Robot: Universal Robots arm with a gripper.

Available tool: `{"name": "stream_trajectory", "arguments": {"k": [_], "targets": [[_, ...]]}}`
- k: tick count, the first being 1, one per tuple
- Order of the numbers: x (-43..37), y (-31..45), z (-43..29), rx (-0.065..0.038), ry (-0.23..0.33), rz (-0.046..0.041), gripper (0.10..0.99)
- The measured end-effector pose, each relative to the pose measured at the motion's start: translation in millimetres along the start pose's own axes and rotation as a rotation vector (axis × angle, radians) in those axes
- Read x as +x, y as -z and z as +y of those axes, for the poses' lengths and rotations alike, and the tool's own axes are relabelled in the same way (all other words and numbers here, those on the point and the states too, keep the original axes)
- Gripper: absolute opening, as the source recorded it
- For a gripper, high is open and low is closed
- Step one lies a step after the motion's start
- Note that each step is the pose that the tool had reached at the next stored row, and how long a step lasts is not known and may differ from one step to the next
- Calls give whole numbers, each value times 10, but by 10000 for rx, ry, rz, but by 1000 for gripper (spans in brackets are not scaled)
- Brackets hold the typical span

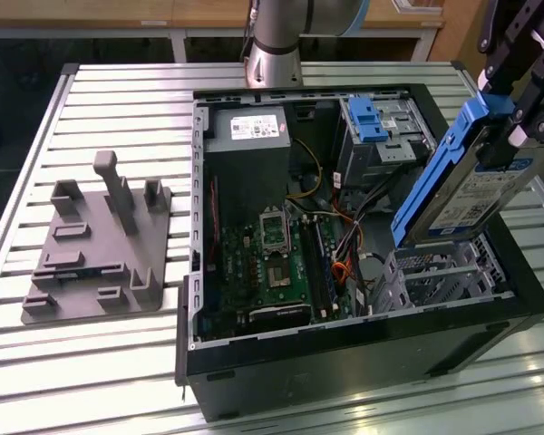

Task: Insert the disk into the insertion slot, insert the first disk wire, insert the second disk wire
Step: 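Insert the disk into the insertion slot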

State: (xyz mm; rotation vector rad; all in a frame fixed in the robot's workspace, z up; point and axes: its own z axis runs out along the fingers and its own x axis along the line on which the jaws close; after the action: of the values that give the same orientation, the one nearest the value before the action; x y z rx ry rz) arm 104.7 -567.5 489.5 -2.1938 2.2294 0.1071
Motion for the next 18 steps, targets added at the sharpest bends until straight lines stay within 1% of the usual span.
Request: {"name": "stream_trajectory", "arguments": {"k": [3,4,8,10,18], "targets": [[1,-1,0,1,1,0,365],[1,-2,0,22,4,0,365],[1,-4,-1,193,37,-2,365],[1,-6,-3,225,60,-3,365],[1,-11,-17,236,82,-1,365]]}}
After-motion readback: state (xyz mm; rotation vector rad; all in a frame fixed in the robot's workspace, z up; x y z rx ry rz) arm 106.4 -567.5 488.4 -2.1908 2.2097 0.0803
